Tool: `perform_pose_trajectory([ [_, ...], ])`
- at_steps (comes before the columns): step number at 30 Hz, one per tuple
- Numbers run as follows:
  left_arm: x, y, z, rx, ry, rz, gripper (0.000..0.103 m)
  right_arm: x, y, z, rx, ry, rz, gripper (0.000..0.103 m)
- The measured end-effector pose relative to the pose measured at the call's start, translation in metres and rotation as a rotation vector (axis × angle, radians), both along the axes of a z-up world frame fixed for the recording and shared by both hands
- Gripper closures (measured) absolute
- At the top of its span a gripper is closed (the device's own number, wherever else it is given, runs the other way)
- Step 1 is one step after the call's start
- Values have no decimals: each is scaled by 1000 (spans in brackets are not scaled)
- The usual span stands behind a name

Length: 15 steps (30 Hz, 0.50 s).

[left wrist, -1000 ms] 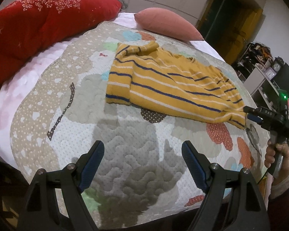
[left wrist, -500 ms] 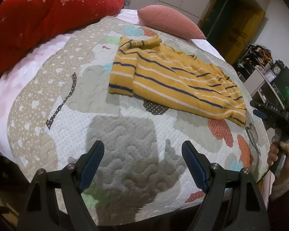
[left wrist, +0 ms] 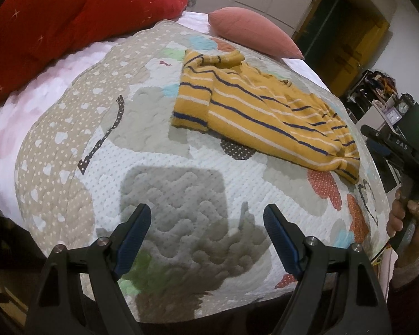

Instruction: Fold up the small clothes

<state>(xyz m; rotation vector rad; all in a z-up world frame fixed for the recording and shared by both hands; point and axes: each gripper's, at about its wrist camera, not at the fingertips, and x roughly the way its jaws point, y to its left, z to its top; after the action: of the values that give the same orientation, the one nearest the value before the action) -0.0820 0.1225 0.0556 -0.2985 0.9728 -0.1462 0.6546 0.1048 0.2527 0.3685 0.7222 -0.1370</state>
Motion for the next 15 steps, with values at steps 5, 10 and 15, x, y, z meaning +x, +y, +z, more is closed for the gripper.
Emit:
perform_pose_trajectory([
  [5, -2, 6, -2, -9, 2, 10, 21, 11, 15, -1, 1, -4, 32, 46],
  [10, -3, 10, -7, -17, 11, 15, 21, 26, 28, -17, 10, 38, 71, 46],
  [15, -5, 15, -10, -22, 19, 23, 21, 45, 23, -60, 61, 151, 61, 46],
])
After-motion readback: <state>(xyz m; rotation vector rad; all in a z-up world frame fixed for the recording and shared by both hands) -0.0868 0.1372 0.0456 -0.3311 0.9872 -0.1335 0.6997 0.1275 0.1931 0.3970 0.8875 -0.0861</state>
